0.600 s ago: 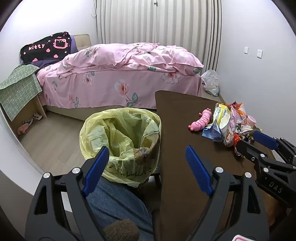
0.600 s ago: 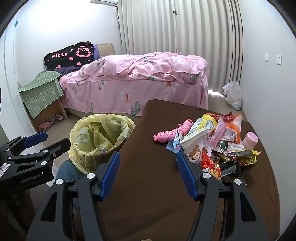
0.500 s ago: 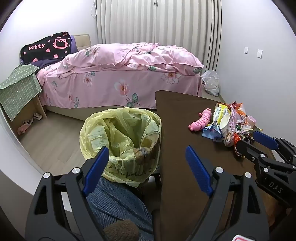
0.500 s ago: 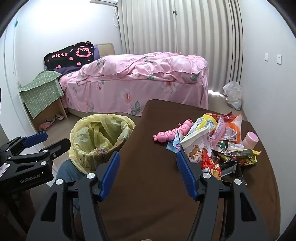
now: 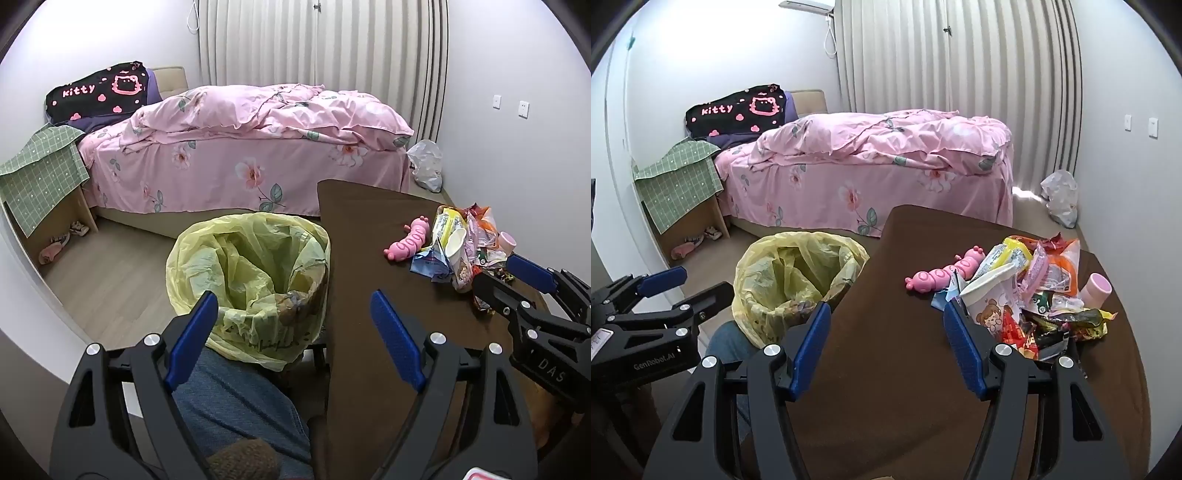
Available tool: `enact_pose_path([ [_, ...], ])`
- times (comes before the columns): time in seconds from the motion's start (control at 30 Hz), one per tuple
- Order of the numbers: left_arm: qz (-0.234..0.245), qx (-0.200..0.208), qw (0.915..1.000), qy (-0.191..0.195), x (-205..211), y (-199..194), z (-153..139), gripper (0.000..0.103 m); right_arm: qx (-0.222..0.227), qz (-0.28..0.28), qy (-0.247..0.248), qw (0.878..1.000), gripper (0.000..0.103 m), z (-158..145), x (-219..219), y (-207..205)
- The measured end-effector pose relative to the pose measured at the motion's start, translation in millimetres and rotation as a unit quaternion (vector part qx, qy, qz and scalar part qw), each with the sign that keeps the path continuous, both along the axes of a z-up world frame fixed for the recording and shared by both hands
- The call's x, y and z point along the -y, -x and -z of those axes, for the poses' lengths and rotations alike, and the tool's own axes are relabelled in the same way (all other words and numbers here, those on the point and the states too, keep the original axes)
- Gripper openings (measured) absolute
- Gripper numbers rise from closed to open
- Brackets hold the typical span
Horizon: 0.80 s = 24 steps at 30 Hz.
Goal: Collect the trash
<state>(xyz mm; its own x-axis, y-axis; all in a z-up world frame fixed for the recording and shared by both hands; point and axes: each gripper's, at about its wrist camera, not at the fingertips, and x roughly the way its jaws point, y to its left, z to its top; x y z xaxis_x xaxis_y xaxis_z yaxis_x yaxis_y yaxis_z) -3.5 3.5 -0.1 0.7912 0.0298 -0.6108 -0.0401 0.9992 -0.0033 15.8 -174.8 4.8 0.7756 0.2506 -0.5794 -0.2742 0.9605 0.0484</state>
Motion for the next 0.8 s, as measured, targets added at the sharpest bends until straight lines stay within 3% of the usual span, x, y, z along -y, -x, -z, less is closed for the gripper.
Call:
enact_pose_path([
  [0.8, 0.002, 0.001, 1.0000, 0.000, -0.8, 1.4, -3.2, 0.080, 0.001, 0.003, -0.005, 1.000, 0.060, -0.4, 2.3, 1.3],
])
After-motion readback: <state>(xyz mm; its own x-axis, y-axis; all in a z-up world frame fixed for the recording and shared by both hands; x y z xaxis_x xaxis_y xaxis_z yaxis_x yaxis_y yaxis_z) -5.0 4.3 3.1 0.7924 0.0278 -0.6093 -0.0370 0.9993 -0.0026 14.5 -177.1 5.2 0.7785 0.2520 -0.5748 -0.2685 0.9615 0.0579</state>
